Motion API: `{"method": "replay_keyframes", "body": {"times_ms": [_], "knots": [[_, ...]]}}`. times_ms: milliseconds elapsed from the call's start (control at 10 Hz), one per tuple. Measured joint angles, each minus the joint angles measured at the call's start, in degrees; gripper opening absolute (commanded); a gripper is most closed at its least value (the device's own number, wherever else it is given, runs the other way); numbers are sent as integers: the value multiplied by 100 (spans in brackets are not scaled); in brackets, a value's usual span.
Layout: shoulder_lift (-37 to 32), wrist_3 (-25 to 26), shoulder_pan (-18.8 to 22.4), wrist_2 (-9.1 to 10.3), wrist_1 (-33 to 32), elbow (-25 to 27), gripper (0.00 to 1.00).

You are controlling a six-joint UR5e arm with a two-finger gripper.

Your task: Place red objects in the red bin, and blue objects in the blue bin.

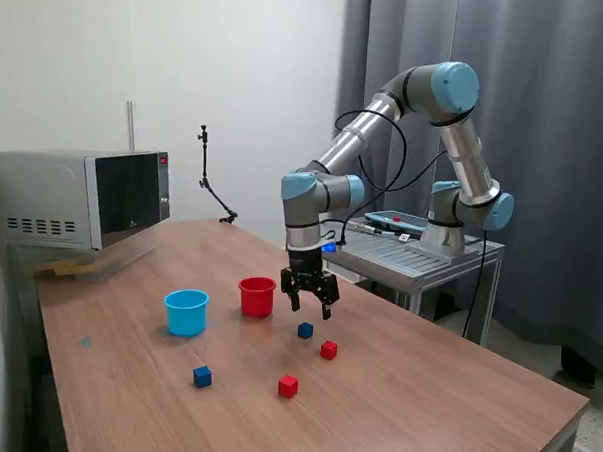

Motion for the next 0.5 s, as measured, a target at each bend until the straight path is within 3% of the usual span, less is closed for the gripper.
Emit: {"method": "replay_keyframes", "body": {"times_ms": [500], "knots": [[274, 26, 49, 13, -2, -193, 100]]}}
